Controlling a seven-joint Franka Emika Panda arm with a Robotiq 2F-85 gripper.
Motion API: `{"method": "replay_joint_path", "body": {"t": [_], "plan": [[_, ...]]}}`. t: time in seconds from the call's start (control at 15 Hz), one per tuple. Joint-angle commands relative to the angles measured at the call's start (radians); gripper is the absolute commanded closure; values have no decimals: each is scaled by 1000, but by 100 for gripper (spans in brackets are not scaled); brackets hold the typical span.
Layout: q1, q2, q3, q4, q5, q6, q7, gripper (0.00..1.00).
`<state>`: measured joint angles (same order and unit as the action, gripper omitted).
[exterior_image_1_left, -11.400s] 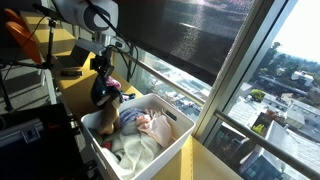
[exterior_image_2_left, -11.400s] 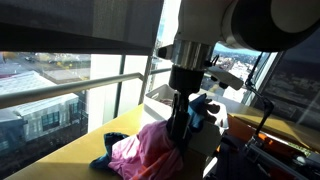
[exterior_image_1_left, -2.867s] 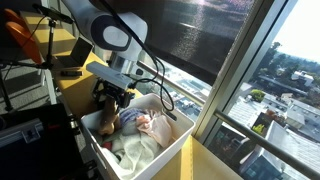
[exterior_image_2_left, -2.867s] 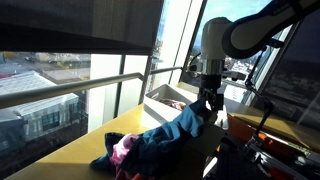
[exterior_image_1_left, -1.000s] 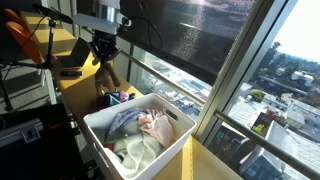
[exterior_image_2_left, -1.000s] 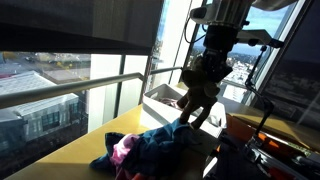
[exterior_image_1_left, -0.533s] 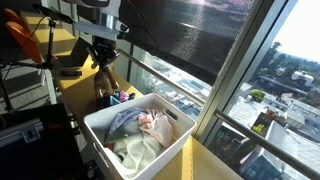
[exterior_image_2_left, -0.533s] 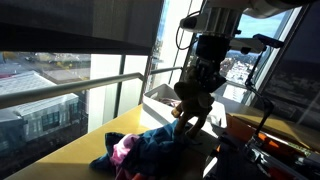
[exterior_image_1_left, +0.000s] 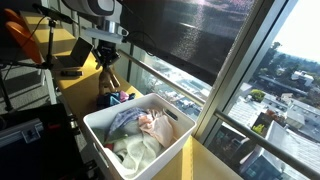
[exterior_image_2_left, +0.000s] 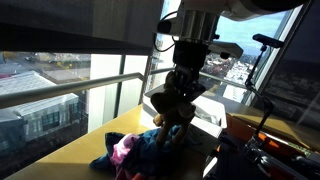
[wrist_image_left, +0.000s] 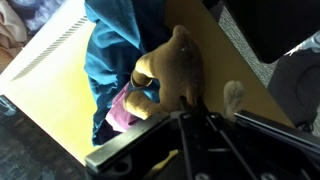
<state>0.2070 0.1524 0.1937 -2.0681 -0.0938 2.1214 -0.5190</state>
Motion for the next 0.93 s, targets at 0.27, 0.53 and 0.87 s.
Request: {"method": "replay_joint_path", "body": {"t": [0.27,0.53,0.87], "plan": [[-21,160,-9,181,-83,-74,51,38],[-59,133,-31,247,-88,-119,57,9],[-139,52,-89,188,-93,-90,58,0]]}}
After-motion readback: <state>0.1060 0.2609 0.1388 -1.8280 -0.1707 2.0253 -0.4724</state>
